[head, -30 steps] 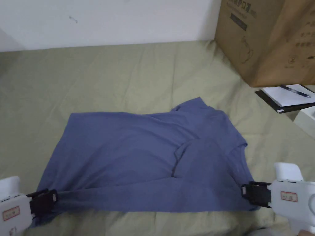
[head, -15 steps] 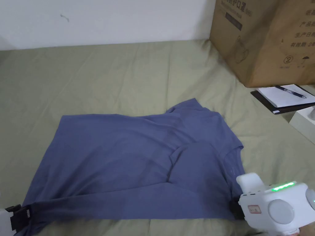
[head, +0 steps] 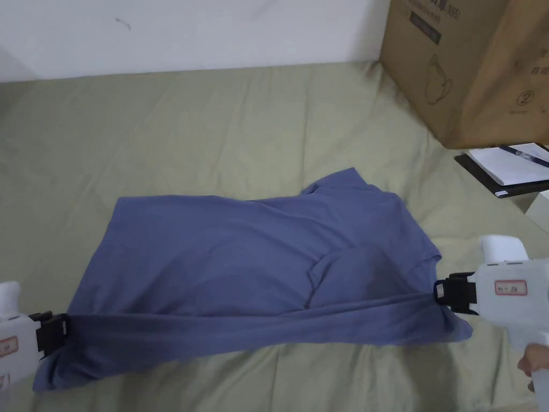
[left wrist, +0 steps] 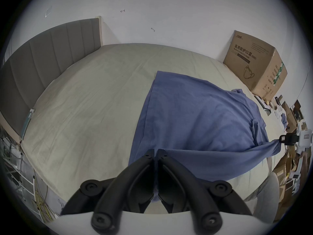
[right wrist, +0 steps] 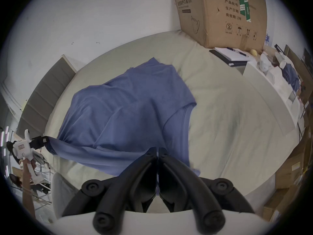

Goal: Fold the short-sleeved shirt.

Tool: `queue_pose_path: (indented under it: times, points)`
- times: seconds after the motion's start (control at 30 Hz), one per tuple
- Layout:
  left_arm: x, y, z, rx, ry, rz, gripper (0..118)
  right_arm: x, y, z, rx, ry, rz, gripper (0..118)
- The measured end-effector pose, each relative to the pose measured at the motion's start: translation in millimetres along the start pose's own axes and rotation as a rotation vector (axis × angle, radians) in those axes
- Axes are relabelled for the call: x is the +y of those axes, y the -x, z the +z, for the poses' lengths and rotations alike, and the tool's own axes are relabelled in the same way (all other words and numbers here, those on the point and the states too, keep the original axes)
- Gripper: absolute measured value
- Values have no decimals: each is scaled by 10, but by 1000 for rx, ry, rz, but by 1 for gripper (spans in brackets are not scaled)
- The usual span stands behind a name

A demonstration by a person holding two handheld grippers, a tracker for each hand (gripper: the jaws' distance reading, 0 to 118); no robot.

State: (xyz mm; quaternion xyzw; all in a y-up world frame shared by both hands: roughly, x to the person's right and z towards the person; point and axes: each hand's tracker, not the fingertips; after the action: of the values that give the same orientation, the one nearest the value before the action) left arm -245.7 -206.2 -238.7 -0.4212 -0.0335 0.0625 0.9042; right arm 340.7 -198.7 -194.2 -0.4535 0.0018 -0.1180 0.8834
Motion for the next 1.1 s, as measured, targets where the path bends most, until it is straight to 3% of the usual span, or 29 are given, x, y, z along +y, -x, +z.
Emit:
queue_pose_path:
  times: [0.13, 0.27, 0.3, 0.37, 0.4, 0.43, 0.47, 0.5, 0.53, 0.73, 0.77, 0.8, 0.83, 0.87, 0.9, 0.93, 1.1]
  points:
    - [288, -64, -353, 44, 35, -48, 2, 279, -53, -337, -23, 27, -49, 1]
    - [524, -136, -772, 55, 59, -79, 2, 462, -60, -746, -71, 75, -26, 1]
    - [566, -148, -875, 61, 92, -79, 4, 477, -66, -837, -80, 83, -40, 1]
    - [558, -148, -1005, 88, 99, -94, 21, 485, -97, -998, -68, 102, -54, 3]
    - [549, -137, -1059, 112, 114, -104, 45, 477, -99, -1054, -73, 113, -71, 17]
    - [541, -123, -1102, 143, 146, -108, 70, 469, -99, -1094, -82, 117, -70, 44]
    - [536, -98, -1117, 143, 171, -113, 91, 462, -95, -1111, -106, 130, -56, 87]
    - [524, -59, -1100, 134, 182, -107, 100, 456, -110, -1104, -122, 146, -45, 102]
    - [504, -8, -1028, 120, 180, -97, 100, 442, -108, -1071, -117, 144, -48, 107]
    - [275, 261, -336, 15, 67, 78, 100, 225, -133, -395, -52, 13, -68, 100]
    - [194, 297, -192, 0, 56, 99, 100, 166, -142, -260, -29, -16, -69, 94]
    - [123, 323, -77, -28, 41, 113, 96, 103, -133, -143, -10, -33, -62, 75]
    - [43, 339, 39, -53, 27, 122, 85, 39, -114, -55, -7, -37, -55, 55]
    - [-32, 326, 113, -75, 10, 129, 61, -22, -91, 1, -8, -30, -43, 32]
    - [-108, 316, 174, -65, 14, 127, 26, -88, -73, 39, -11, -26, -25, 8]
    - [-174, 285, 204, -56, 14, 126, 6, -151, -48, 69, -18, -25, -23, 4]
    - [-374, 146, 155, -80, 27, 118, 0, -429, 33, 123, -19, -5, -14, 0]
